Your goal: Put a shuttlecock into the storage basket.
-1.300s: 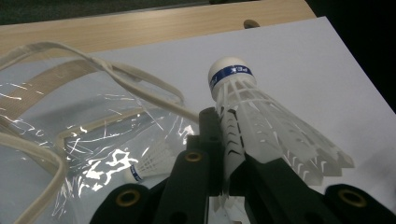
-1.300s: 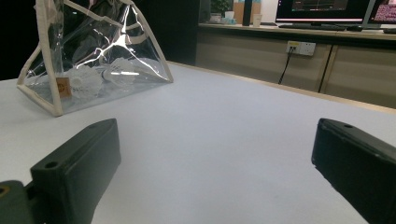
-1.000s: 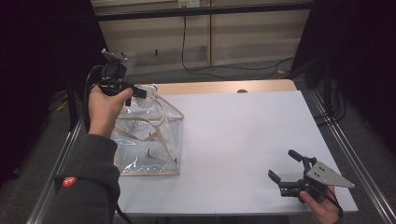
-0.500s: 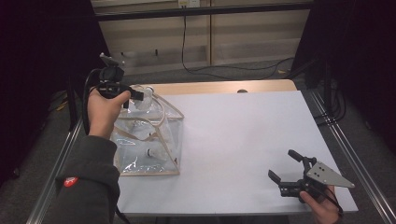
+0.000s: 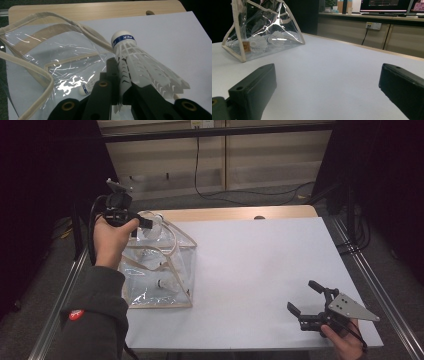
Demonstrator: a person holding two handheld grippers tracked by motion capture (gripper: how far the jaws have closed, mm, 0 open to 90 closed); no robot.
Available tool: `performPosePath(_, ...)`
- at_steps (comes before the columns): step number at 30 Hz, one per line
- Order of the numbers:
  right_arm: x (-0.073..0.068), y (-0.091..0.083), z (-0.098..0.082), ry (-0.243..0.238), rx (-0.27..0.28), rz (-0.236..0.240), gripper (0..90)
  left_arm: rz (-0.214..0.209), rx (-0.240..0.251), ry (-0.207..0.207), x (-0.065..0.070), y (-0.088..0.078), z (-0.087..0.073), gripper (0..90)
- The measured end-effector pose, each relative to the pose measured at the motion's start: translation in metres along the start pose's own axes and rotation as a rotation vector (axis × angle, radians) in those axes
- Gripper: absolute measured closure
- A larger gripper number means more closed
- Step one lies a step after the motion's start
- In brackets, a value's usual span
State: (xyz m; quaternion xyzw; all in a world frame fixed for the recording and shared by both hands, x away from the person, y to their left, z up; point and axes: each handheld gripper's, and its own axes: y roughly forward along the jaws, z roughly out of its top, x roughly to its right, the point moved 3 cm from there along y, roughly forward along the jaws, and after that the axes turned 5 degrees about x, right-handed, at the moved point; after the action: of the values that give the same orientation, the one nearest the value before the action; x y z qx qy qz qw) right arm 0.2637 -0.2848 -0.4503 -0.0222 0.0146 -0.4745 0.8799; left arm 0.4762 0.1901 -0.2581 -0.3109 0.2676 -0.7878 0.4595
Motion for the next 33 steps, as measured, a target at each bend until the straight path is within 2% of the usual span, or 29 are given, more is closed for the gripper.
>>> performPosePath(10, 0.000, 0.000, 0.000, -0.001, 0.001, 0.002, 1.3, 0.009, 0.008, -0.017, -0.004, 0.000, -0.001, 88.6)
performPosePath(24, 0.000, 0.000, 0.000, 0.000, 0.003, 0.004, 1.3, 0.027, -0.001, -0.020, -0.011, 0.002, -0.004, 88.7)
performPosePath(29, 0.000, 0.000, 0.000, -0.001, 0.004, 0.003, 1.3, 0.033, 0.013, -0.031, -0.012, 0.002, -0.004, 88.7)
performPosePath(33, 0.000, 0.000, 0.000, 0.000, 0.000, 0.002, 1.3, 0.032, 0.000, -0.023, -0.014, 0.003, -0.004, 88.6)
